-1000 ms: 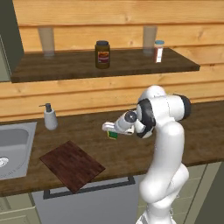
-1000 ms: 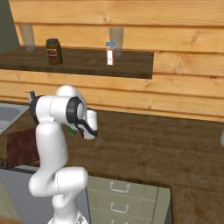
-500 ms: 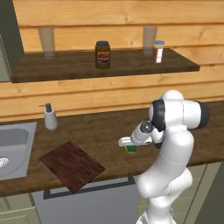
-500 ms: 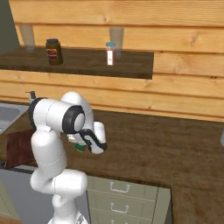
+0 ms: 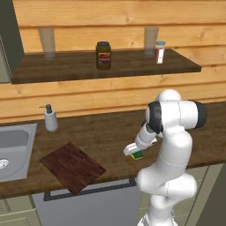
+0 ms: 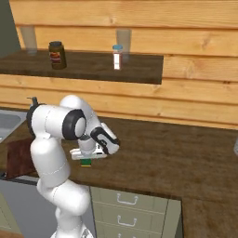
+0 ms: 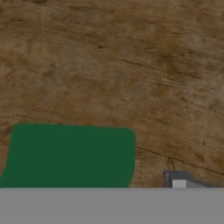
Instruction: Pick up the sponge from the counter and clean the cutting board by briefly scrubbing or pressing down on the cutting board. Once finished, release the sponge.
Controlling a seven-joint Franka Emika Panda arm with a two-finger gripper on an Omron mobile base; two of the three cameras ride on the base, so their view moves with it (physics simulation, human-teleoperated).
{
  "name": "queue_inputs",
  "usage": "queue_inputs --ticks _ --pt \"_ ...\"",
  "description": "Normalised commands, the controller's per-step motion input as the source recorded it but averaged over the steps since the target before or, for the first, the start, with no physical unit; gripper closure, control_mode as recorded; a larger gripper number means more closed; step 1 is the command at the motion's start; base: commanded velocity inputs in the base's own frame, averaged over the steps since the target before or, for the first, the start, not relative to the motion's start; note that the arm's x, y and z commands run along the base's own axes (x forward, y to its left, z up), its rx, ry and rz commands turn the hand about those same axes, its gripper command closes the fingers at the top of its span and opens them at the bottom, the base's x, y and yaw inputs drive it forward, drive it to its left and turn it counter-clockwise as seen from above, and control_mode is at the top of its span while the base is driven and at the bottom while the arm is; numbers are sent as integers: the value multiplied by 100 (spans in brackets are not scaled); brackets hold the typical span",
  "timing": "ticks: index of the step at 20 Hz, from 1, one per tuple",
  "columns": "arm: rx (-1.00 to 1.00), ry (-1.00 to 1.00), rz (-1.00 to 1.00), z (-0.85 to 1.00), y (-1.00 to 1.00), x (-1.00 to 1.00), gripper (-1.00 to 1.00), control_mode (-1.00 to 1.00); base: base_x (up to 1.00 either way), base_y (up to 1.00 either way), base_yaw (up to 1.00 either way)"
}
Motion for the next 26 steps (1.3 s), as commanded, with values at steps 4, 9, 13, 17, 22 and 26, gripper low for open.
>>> queue_inputs --ticks 4,9,13,17,22,26 --pt "-34 21 -1 -100 100 -18 -100 -100 0 0 0" --pt "-16 29 -10 -57 100 1 -100 -100 0 0 0" --pt "-15 39 -3 -32 100 -37 -100 -100 0 0 0" --pt "-7 69 3 -27 100 -39 -100 -100 0 0 0" --pt "0 80 22 -1 100 -37 -100 -100 0 0 0" --pt "0 76 35 -2 100 -23 -100 -100 0 0 0"
